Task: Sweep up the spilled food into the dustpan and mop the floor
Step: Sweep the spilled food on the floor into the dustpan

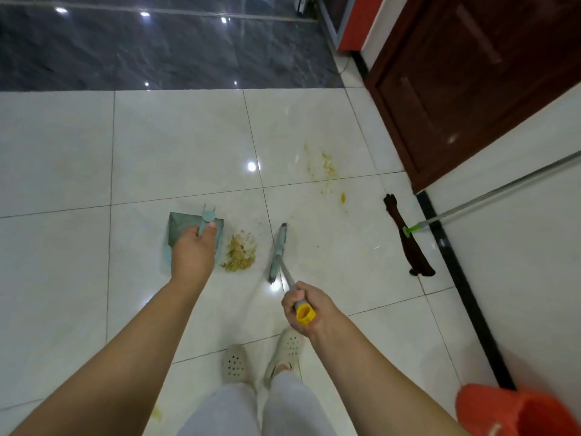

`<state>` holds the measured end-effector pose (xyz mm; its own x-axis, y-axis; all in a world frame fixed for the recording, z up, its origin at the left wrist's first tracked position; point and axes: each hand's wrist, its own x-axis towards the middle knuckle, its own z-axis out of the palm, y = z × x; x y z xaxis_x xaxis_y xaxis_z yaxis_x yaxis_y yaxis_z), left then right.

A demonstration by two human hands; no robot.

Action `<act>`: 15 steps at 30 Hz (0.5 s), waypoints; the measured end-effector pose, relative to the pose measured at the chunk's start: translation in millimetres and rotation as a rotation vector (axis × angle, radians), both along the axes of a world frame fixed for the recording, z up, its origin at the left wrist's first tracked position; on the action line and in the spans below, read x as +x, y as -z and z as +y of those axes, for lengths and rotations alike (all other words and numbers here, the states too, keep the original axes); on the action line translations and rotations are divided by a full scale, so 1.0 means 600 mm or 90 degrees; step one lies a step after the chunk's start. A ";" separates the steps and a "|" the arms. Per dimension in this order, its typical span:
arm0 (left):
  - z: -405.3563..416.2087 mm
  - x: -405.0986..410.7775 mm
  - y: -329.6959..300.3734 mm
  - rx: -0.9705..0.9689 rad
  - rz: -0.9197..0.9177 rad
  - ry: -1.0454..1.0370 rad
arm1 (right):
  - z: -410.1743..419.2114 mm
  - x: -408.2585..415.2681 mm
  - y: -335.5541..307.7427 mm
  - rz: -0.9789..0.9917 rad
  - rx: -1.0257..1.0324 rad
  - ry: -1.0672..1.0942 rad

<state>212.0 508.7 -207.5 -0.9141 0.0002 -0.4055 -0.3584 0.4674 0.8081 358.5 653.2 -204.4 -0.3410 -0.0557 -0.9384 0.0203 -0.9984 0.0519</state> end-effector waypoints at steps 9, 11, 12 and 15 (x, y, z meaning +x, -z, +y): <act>0.105 0.004 -0.021 -0.001 0.010 0.015 | 0.194 0.053 0.015 -0.092 0.145 0.018; 0.127 0.007 -0.017 0.002 0.008 0.016 | 0.243 0.067 0.025 -0.120 0.167 0.019; 0.140 0.008 -0.014 0.008 0.006 0.021 | 0.267 0.073 0.030 -0.133 0.176 0.020; 0.177 0.011 -0.003 0.024 -0.001 0.040 | 0.329 0.079 0.050 -0.176 0.198 0.013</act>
<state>218.7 614.6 -206.0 -0.9115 0.0725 -0.4049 -0.3300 0.4587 0.8250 406.0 850.8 -234.3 -0.0725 0.2491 -0.9658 0.0279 -0.9674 -0.2516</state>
